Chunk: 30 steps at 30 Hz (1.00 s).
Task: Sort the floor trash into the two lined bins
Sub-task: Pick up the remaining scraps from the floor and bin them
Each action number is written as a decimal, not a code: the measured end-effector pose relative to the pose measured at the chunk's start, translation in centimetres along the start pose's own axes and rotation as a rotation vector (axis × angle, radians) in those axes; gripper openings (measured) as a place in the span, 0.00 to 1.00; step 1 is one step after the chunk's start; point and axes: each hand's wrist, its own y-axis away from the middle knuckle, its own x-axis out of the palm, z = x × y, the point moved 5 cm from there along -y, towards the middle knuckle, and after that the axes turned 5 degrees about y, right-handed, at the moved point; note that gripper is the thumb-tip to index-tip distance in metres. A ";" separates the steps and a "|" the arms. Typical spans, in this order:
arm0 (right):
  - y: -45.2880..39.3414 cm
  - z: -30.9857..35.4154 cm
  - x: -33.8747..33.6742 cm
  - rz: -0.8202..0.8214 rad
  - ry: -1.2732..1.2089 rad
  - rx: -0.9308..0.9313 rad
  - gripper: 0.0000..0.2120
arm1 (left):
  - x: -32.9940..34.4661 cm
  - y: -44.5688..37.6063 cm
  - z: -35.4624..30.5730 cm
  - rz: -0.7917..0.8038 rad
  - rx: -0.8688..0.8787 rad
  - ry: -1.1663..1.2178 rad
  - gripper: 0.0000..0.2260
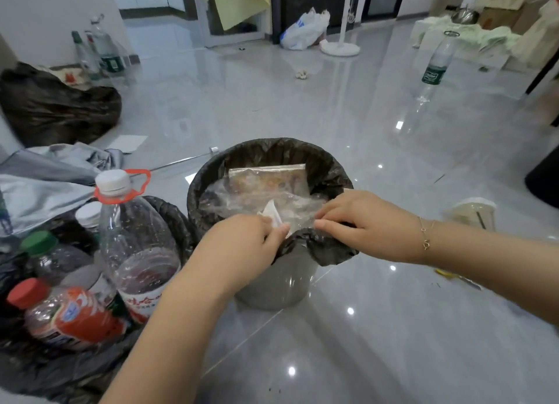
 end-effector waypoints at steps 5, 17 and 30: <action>1.2 -0.6 0.2 -0.032 -0.100 0.002 0.19 | -0.1 -0.8 -0.4 0.195 -0.132 -0.116 0.21; 7.8 -2.5 -1.0 -0.217 -0.606 0.268 0.14 | -3.4 5.1 -5.1 -0.403 0.044 0.686 0.11; 20.2 -12.7 2.7 -0.264 -0.619 0.744 0.09 | 8.9 1.1 -19.4 0.126 -0.064 1.301 0.10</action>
